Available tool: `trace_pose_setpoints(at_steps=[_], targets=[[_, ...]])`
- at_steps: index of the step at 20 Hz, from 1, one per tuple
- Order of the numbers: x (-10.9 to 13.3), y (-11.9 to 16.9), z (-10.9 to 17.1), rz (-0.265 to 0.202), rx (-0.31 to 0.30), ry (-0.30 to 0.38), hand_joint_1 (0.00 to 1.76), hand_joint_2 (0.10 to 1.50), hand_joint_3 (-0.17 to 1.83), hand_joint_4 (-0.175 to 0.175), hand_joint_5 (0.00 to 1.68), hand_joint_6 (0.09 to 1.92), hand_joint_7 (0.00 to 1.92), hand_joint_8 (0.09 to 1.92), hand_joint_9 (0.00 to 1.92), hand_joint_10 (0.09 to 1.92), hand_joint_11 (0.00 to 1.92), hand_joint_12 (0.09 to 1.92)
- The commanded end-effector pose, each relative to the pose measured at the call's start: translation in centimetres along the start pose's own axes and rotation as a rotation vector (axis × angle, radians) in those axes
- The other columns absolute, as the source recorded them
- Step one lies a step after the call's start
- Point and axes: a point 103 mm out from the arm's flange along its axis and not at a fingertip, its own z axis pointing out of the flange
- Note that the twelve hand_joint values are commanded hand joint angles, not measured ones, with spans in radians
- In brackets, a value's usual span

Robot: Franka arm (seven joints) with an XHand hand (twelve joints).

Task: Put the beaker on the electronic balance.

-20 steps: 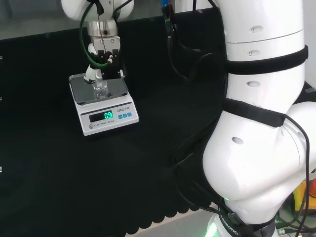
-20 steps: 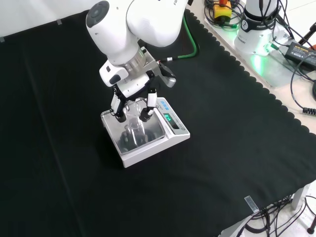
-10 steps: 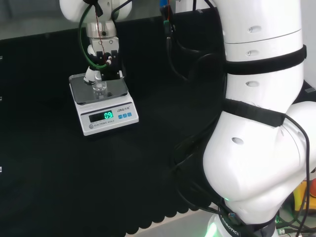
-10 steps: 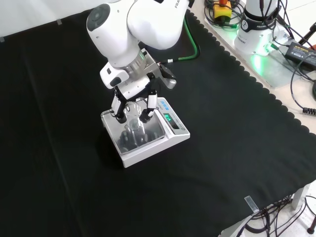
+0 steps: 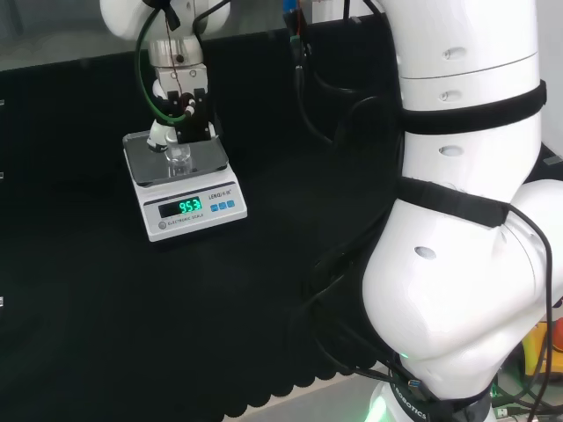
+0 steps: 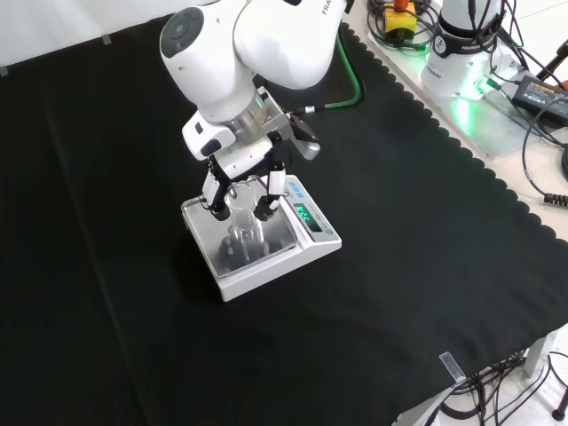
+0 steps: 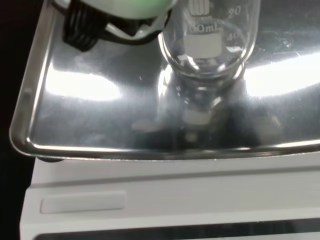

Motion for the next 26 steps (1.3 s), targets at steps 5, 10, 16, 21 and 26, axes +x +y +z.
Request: trace_pose_setpoints(at_steps=[5,10,16,21,26], targets=[[0.1,-0.1,-0.1,-0.004,-0.001,0.003,0.99,0.63,0.68,-0.131,0.59,0.82,0.72,0.89,1.16,0.39,1.34,0.76],[0.3,-0.5,-0.1,-0.013,-0.004,-0.003,0.95,0.62,0.63,-0.126,0.54,0.83,0.71,0.89,1.11,0.44,1.29,0.81],[0.3,-0.9,-0.9,-0.031,-0.043,0.034,0.59,0.62,0.37,-0.073,0.39,0.79,0.55,0.91,0.58,0.72,0.74,1.23],[-0.6,-1.5,-2.5,-0.029,-0.075,0.048,0.50,0.66,0.26,-0.069,0.36,0.74,0.47,0.92,0.42,0.84,0.60,1.31],[-2.4,-3.5,-4.5,-0.005,-0.108,0.040,0.50,0.67,0.25,-0.070,0.36,0.73,0.47,0.91,0.41,0.85,0.60,1.31]])
